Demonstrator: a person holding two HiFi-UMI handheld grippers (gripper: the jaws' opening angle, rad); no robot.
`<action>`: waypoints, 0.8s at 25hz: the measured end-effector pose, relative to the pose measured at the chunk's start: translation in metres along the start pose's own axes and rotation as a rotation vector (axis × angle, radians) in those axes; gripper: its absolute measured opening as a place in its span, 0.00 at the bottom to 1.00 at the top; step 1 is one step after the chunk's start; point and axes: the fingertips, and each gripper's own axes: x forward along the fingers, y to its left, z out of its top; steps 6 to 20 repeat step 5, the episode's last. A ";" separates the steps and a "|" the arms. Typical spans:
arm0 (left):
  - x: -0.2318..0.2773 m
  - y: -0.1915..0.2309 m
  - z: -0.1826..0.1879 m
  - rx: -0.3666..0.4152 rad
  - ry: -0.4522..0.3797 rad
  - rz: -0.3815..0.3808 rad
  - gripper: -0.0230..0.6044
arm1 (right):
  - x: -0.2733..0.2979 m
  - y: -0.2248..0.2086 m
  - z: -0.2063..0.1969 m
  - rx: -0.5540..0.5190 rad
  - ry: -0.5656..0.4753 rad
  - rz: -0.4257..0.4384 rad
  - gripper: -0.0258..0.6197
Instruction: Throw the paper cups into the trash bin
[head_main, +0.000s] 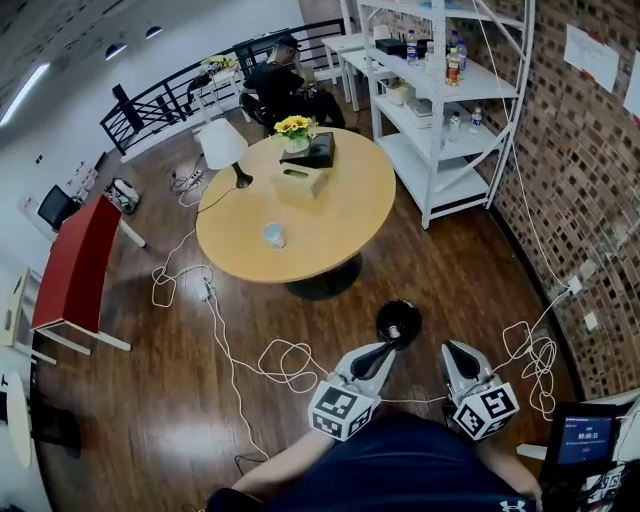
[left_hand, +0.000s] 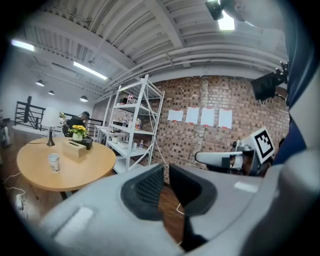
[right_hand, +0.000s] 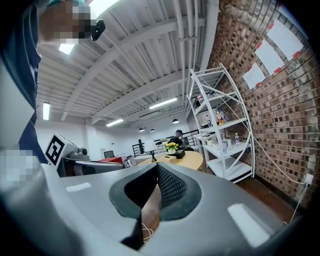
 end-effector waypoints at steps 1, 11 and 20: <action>0.001 0.001 0.000 0.002 0.002 0.001 0.09 | 0.001 -0.001 0.000 0.001 0.000 0.002 0.06; 0.003 0.003 -0.001 0.005 0.006 0.003 0.09 | 0.003 -0.003 -0.004 0.004 -0.003 0.006 0.06; 0.003 0.003 -0.001 0.005 0.006 0.003 0.09 | 0.003 -0.003 -0.004 0.004 -0.003 0.006 0.06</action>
